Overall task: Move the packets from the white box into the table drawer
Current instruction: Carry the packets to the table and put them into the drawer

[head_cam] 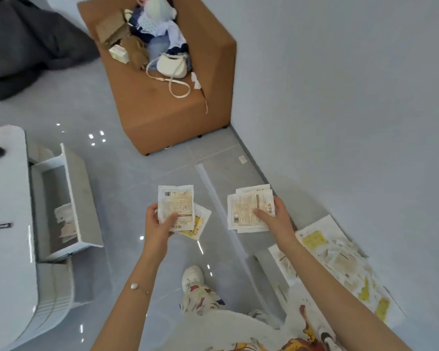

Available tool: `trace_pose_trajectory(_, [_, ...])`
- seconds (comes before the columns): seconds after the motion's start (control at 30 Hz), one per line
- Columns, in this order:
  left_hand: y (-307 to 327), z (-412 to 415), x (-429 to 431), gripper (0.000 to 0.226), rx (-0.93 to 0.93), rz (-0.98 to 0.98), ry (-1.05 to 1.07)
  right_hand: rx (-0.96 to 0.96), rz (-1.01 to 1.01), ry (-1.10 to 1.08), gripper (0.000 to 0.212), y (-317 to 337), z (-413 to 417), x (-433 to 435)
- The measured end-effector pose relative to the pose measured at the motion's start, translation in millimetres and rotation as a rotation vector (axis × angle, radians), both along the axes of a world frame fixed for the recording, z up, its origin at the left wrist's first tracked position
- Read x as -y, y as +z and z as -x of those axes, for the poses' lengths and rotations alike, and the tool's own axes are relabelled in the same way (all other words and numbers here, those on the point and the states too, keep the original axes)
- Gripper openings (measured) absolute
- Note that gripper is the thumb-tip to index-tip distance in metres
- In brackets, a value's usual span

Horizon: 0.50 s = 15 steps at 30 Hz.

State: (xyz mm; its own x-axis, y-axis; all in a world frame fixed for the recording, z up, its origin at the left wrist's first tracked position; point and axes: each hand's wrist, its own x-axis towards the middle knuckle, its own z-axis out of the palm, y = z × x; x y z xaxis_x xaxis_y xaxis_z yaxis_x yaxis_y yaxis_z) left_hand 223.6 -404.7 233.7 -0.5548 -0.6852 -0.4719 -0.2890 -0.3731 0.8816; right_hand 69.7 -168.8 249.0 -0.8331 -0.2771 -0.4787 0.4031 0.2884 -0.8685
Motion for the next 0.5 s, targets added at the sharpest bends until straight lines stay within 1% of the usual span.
trace_pose_trajectory(0.1, [-0.1, -32.7, 51.6, 0.046, -0.017, -0.037, 0.114, 0.017, 0.01, 0.095, 0.049, 4.9, -6.2, 68.4])
trace_pose_trajectory(0.27, [3.4, -80.9, 130.9, 0.046, -0.02, -0.051, 0.278, 0.013, 0.033, 0.205, 0.041, 16.8, -12.2, 180.1])
trace_pose_trajectory(0.33, [3.4, -94.4, 159.3, 0.047, -0.017, -0.043, 0.323, -0.002, 0.034, 0.236, 0.041, 20.0, -12.1, 221.8])
trace_pose_trajectory(0.5, [-0.6, -112.7, 215.8, 0.046, -0.027, -0.057, 0.46, 0.045, 0.054, 0.345, 0.041, 19.3, -9.2, 310.3])
